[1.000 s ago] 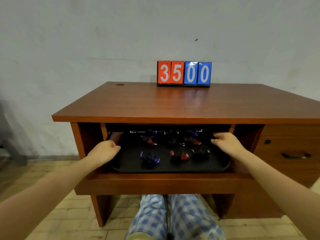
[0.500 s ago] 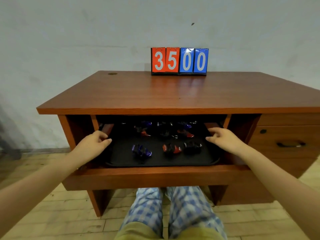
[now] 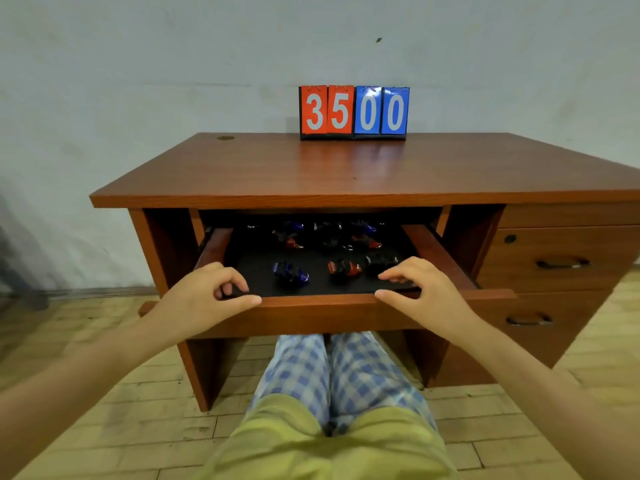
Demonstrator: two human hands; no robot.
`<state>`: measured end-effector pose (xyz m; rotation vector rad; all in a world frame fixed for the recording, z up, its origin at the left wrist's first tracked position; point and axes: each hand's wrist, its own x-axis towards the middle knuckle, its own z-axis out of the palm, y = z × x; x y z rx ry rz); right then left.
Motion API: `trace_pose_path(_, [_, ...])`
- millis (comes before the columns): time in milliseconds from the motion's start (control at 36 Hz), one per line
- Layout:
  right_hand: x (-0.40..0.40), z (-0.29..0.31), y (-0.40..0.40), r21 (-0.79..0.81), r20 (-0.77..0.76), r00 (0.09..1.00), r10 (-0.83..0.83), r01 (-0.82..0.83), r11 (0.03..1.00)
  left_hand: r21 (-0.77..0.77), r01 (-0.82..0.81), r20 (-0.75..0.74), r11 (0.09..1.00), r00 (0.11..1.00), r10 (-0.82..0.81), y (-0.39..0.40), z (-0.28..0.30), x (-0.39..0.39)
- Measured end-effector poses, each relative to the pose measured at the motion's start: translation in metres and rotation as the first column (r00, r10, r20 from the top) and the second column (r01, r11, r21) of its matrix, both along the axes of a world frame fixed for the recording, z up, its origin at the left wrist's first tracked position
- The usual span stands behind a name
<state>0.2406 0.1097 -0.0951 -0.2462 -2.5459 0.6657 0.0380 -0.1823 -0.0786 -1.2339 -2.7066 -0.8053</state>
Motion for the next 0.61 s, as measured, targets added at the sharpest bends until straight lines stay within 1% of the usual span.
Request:
trace_pose_path(139, [-0.003, -0.001, 0.004, 0.065, 0.019, 1.000, 0.007, -0.009, 0.998, 0.056, 0.017, -0.017, 0.998, 1.000, -0.016, 0.012, 0.006, 0.001])
trace_pose_path(222, [-0.003, 0.000, 0.006, 0.060, 0.032, 0.999, 0.041, -0.043, 0.997, 0.087, 0.034, -0.053, 0.996, 0.998, -0.029, 0.026, 0.007, 0.001])
trace_pose_path(333, [-0.002, 0.000, 0.010, 0.129, 0.096, 0.993, 0.067, -0.079, 0.989, 0.042, 0.040, -0.071, 0.998, 0.997, -0.037, 0.052, 0.005, -0.004])
trace_pose_path(472, [-0.006, -0.002, 0.010, 0.143, 0.080, 0.996, 0.037, -0.049, 0.989, -0.063, 0.012, -0.063, 0.998, 0.998, -0.016, 0.076, -0.001, -0.022])
trace_pose_path(611, [-0.008, -0.003, 0.009, 0.144, 0.073, 0.997, 0.018, -0.029, 0.989, -0.016, -0.033, -0.013, 0.999, 0.999, 0.033, 0.081, -0.007, -0.038])
